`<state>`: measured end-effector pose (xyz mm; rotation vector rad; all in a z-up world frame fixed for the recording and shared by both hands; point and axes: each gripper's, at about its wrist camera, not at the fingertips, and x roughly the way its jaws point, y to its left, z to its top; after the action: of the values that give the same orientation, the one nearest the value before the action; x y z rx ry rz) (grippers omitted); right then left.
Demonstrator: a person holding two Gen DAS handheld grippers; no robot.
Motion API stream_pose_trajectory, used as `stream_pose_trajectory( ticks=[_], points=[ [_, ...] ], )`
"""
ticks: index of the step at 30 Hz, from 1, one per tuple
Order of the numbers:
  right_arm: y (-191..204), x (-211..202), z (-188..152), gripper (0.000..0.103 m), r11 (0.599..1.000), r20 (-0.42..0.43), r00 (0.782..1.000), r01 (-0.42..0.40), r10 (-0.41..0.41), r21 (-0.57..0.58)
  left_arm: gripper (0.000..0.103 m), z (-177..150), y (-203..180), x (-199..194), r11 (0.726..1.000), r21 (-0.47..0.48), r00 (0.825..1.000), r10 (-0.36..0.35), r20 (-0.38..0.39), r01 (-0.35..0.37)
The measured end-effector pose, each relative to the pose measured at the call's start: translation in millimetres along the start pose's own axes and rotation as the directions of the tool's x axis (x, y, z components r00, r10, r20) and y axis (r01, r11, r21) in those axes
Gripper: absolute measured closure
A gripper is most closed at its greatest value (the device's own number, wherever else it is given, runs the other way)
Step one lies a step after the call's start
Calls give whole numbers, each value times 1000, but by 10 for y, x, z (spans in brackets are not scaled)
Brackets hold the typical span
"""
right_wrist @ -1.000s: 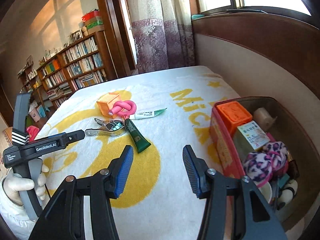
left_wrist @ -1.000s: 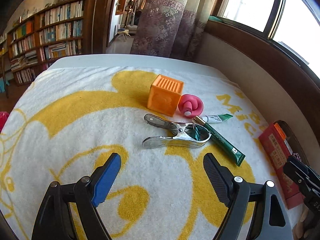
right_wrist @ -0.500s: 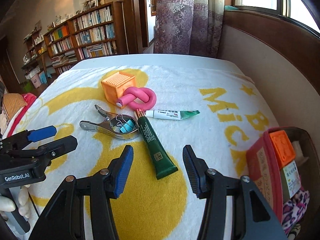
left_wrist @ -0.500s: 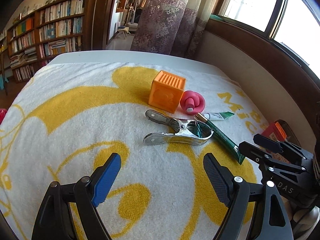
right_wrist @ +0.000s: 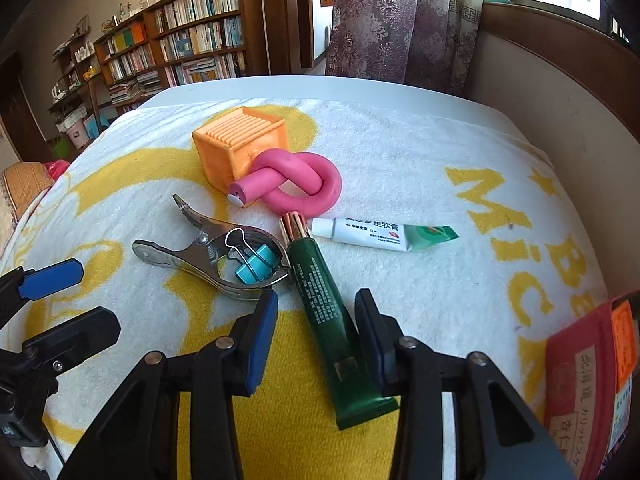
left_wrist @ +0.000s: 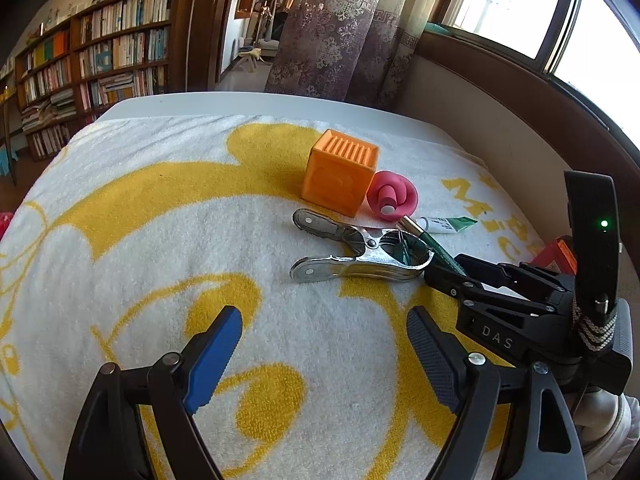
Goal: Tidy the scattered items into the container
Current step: 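Grasp the dark green tube with the right tool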
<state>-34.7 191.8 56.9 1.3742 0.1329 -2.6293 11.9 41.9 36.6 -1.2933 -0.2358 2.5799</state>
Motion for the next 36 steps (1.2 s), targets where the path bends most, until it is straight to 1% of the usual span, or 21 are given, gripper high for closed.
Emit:
stream_pose_trajectory(
  ticks=[1,6,9,13,16,20,25,32,34,36],
  points=[
    [-7,4,-12,67,1000,9,1000,2,-2,0,17,-2,1,4,1000,0,1000,1,0,-1],
    [-84,-12,-48,80,999,20,1000,5,-6,36,17,-11,8,39,1000,4,1000,12,-4,-12],
    [-177,-67,-71,80,997,31,1000,-7,5,82,17,-12,17,61,1000,4,1000,18,-6,-18],
    [-269,-192,-92,80,990,59,998,-45,37,133,17,-3,23,79,1000,9,1000,25,-1,-25],
    [-279,-219,-96,80,989,67,997,-51,43,136,17,5,26,110,999,13,999,33,-3,-33],
    [-253,-184,-117,80,991,54,998,-48,41,129,17,62,28,130,999,19,999,48,11,-49],
    [-269,-112,-141,80,991,31,999,-41,38,128,17,181,-5,146,995,59,996,79,34,-80],
    [-317,-111,-143,80,988,30,998,-57,53,144,17,319,-75,387,983,134,992,125,-4,-124],
    [-313,-113,-143,80,988,30,998,-56,52,143,17,337,-79,457,984,136,992,121,-20,-117],
    [-321,-116,-146,80,988,30,998,-58,54,143,17,331,-91,501,986,135,994,101,-37,-95]
  ],
)
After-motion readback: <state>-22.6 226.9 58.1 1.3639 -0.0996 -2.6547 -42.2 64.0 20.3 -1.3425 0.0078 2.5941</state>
